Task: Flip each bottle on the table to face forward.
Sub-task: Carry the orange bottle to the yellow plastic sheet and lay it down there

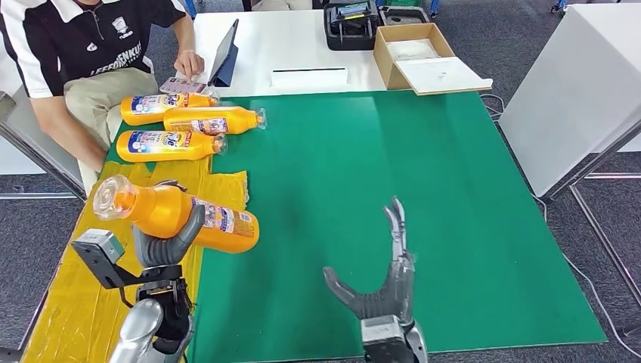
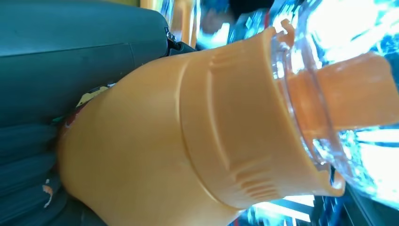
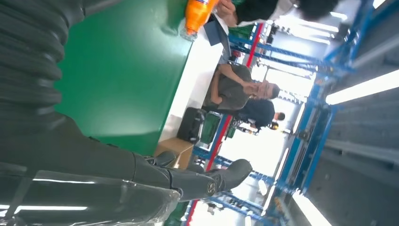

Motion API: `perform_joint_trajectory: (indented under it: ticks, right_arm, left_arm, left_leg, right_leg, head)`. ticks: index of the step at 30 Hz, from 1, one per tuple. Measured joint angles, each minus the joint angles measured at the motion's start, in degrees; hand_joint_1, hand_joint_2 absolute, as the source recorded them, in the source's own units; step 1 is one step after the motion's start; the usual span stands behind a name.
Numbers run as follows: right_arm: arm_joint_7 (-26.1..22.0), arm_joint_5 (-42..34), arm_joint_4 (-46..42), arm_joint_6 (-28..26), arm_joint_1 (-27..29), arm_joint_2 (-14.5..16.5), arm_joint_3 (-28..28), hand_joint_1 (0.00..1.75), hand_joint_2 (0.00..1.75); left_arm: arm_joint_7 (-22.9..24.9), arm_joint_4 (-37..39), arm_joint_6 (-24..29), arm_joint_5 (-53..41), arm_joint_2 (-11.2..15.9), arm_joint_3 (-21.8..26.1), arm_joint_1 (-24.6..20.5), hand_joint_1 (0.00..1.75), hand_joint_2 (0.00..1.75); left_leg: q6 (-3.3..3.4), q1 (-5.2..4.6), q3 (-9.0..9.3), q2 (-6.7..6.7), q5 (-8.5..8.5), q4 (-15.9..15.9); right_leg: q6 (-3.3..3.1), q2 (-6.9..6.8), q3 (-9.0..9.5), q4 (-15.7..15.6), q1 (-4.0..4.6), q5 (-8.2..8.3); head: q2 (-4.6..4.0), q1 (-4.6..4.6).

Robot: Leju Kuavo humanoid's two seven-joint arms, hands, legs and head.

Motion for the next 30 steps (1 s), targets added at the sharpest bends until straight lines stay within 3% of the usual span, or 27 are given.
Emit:
perform_joint_trajectory:
  ticks: [6,11,16,18,20,22,24,27,30]
  right_arm:
    - [-0.93,-11.14,-8.90,3.71,5.10,-3.96,-1.37,0.00,1.75]
    - [-1.54,-13.57,-14.29,3.95,8.18,-6.19,-4.38,0.00,1.75]
    - [-1.32,-12.80,-17.50,3.44,10.12,-6.99,-7.07,0.00,1.75]
    - [-1.07,-12.39,-18.37,3.56,10.42,-7.06,-8.26,0.00,1.75]
    - [-0.88,-11.93,-18.98,4.10,10.51,-7.06,-9.44,0.00,1.75]
    - [-0.74,-11.52,-19.25,4.81,10.50,-7.02,-10.44,0.00,1.75]
    - [-0.70,-11.04,-19.35,5.55,10.25,-6.95,-11.28,0.00,1.75]
    - [-0.53,-9.88,-19.55,6.57,9.76,-6.52,-12.44,0.00,1.75]
    - [-0.41,-9.34,-19.77,6.93,9.70,-6.04,-13.30,0.00,1.75]
  left_arm:
    - [-3.03,-0.65,9.60,-13.33,0.00,2.77,1.62,1.75,1.75]
    - [-2.22,-0.13,21.48,-36.85,0.13,3.51,1.59,1.75,1.75]
    - [4.60,1.13,24.09,-76.82,-0.79,7.29,0.59,1.75,1.75]
    - [14.34,2.66,24.10,-91.50,0.15,7.81,-0.89,1.75,1.75]
    - [30.11,5.75,24.11,-97.59,4.06,4.38,-3.96,1.75,1.75]
    - [46.26,10.69,24.11,-98.39,9.02,-3.32,-8.66,1.75,1.75]
    - [54.96,16.83,24.11,-98.60,12.49,-13.16,-13.36,1.75,1.75]
    - [54.44,27.27,24.07,-98.91,14.30,-25.41,-18.83,1.75,1.75]
    - [53.09,34.80,24.02,-98.87,14.55,-31.51,-22.17,1.75,1.75]
  left_leg:
    - [0.12,0.00,0.02,0.00,-0.11,0.00]
    - [0.10,0.01,0.04,0.01,-0.08,0.00]
    - [0.05,0.00,0.06,0.01,-0.02,0.00]
    - [0.05,0.00,0.09,0.03,-0.02,0.00]
    - [0.00,0.01,0.14,0.11,0.02,0.01]
    - [0.03,0.03,0.16,0.10,0.09,0.01]
    - [0.07,0.05,0.16,-0.04,0.18,-0.01]
    - [-0.05,0.06,0.14,-0.01,0.26,-0.02]
    - [-0.05,0.01,0.16,0.28,0.20,0.00]
  right_leg:
    - [-0.01,0.00,0.00,-0.02,0.00,-0.03]
    - [-0.01,0.01,0.02,-0.01,0.01,-0.03]
    - [-0.01,0.00,0.02,-0.01,0.00,-0.03]
    - [-0.03,0.02,0.01,-0.01,0.01,-0.01]
    - [-0.09,0.06,-0.02,-0.02,0.02,0.04]
    - [-0.15,0.00,0.01,-0.02,0.02,0.08]
    - [-0.16,-0.16,0.10,-0.01,0.05,0.08]
    - [-0.19,-0.17,0.13,0.02,0.10,0.13]
    - [-0.19,0.16,0.08,0.02,0.02,0.19]
  head:
    - [0.00,-0.01]
    - [0.00,-0.01]
    - [0.00,-0.01]
    - [0.00,0.00]
    - [0.00,-0.01]
    - [0.00,-0.05]
    - [0.00,-0.05]
    - [0.00,0.00]
    - [0.00,-0.02]
